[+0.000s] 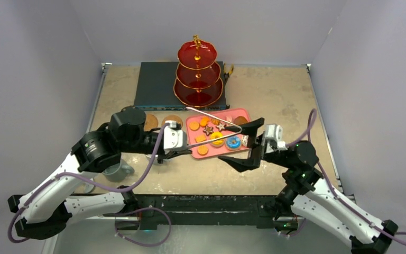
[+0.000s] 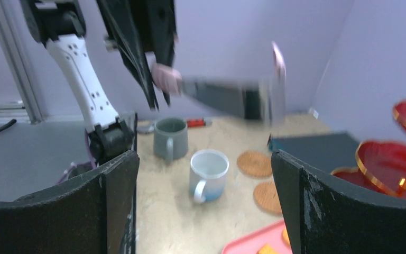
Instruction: Serve the afternoon tea
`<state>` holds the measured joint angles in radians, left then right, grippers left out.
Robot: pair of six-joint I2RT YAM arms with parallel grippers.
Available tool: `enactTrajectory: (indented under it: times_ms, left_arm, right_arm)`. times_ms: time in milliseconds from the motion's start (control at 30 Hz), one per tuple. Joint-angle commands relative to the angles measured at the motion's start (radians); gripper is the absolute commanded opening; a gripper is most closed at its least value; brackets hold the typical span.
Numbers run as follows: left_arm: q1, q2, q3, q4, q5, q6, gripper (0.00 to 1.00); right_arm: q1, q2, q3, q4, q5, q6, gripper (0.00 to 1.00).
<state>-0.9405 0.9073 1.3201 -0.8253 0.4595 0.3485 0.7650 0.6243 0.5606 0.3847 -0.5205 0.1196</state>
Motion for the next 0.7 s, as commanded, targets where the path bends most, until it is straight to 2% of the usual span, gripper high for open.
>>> enactTrajectory:
  times_ms: [0, 233, 433, 667]
  left_arm:
    - [0.000, 0.056, 0.081, 0.064, 0.114, -0.122, 0.00]
    - [-0.001, 0.077, 0.081, 0.106, 0.179, -0.149, 0.00]
    - [-0.001, 0.068, 0.078, 0.142, 0.164, -0.155, 0.00]
    - [0.000, 0.053, 0.035, 0.196, 0.134, -0.160, 0.00]
  right_arm:
    - [0.002, -0.025, 0.022, 0.111, -0.095, -0.044, 0.99]
    - [0.000, -0.002, 0.055, 0.124, -0.044, -0.054, 0.98]
    - [-0.002, 0.065, 0.099, 0.065, 0.006, -0.065, 0.99]
    - [-0.011, 0.095, 0.116, 0.158, -0.034, -0.034, 0.99]
